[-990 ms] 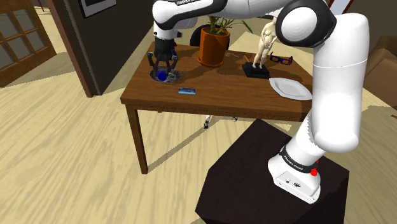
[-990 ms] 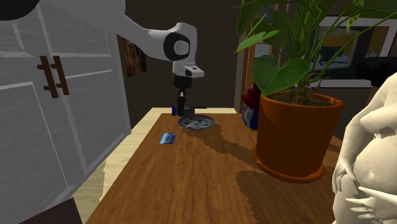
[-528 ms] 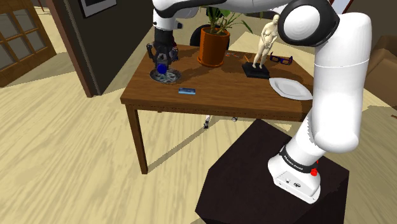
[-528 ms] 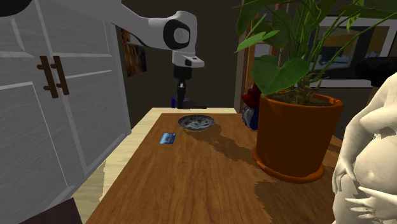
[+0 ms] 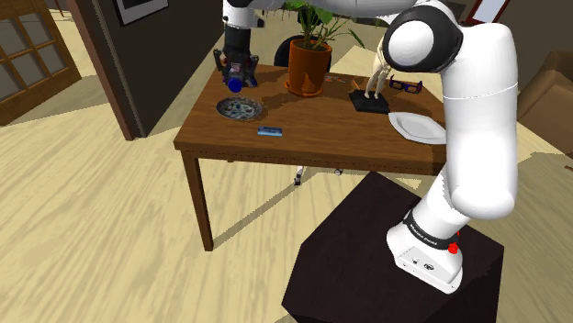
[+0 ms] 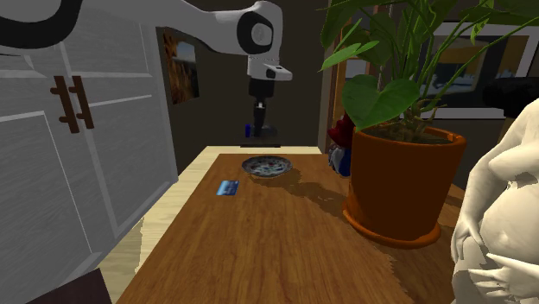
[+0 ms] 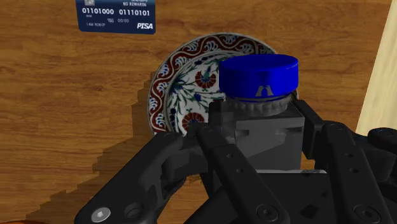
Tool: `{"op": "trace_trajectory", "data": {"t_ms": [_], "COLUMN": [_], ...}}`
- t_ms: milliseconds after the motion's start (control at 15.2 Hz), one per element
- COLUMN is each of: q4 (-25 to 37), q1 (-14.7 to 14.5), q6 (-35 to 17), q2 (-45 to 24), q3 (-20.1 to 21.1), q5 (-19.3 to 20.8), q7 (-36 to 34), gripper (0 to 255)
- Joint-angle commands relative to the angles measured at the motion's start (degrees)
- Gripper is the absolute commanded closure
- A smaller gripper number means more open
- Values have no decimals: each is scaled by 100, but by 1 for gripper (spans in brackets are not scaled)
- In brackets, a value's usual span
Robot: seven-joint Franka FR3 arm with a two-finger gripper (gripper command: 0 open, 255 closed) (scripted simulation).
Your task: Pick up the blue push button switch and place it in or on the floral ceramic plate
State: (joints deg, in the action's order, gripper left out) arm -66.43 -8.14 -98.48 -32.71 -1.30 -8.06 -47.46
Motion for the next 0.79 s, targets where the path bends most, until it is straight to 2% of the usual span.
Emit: {"op": "trace_trajectory", "data": {"t_ms": [0,726], "q4": [264,-550], "q1": [65,46], "q6": [64,-763], "q2": [-210,-229], "q3": [-12,-10], "q5": [-9,-34], "q7": [67,168], "gripper": [255,255]}}
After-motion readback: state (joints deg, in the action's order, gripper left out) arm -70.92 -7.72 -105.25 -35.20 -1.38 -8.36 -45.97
